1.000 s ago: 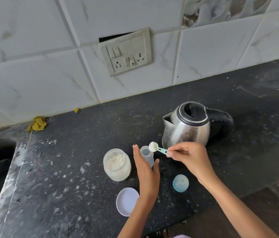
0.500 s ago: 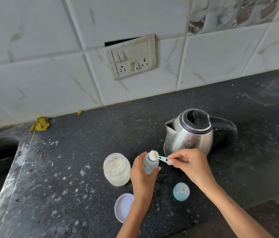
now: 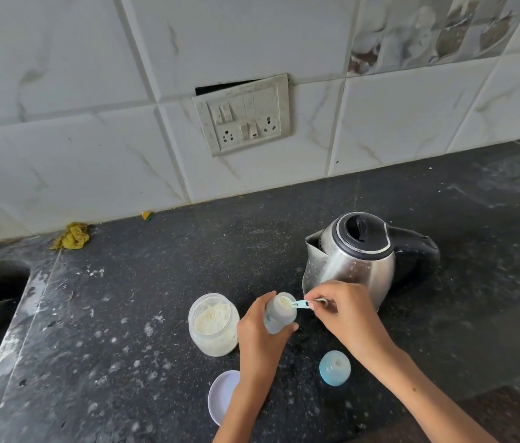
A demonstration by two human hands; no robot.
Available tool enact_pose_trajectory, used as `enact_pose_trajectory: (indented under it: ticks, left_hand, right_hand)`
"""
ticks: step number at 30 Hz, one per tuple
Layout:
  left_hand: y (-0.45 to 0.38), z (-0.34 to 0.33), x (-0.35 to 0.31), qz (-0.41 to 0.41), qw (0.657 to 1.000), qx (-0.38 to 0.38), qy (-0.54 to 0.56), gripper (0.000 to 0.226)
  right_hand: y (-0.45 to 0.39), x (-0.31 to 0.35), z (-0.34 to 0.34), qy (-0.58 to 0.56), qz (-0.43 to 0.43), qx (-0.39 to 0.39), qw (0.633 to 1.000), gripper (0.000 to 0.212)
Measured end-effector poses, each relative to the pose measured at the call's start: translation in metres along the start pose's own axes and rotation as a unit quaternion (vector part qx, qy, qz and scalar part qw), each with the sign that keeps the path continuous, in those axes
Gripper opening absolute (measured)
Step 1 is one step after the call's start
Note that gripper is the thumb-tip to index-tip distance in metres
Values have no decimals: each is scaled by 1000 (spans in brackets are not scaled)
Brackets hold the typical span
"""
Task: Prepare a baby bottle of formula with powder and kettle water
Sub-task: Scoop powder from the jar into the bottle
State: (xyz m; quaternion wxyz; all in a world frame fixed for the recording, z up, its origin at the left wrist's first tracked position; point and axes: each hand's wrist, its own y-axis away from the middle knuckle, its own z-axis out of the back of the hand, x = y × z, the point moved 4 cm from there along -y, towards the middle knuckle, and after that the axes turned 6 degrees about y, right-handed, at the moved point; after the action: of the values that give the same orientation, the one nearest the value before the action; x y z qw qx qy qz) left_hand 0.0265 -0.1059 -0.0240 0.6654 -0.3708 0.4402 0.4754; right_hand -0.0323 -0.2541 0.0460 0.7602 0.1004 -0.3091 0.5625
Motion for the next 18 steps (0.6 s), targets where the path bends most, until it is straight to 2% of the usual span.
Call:
enact_pose_trajectory:
  ticks: [10,18]
  left_hand:
    - [-2,3,-4,12,999,0,33,59]
    - [-1,5,1,13,998,-9,56,58]
  right_hand:
    - [5,14,3,57,153,-88,983,23]
    - [17,13,5,78,248,-89,962,30]
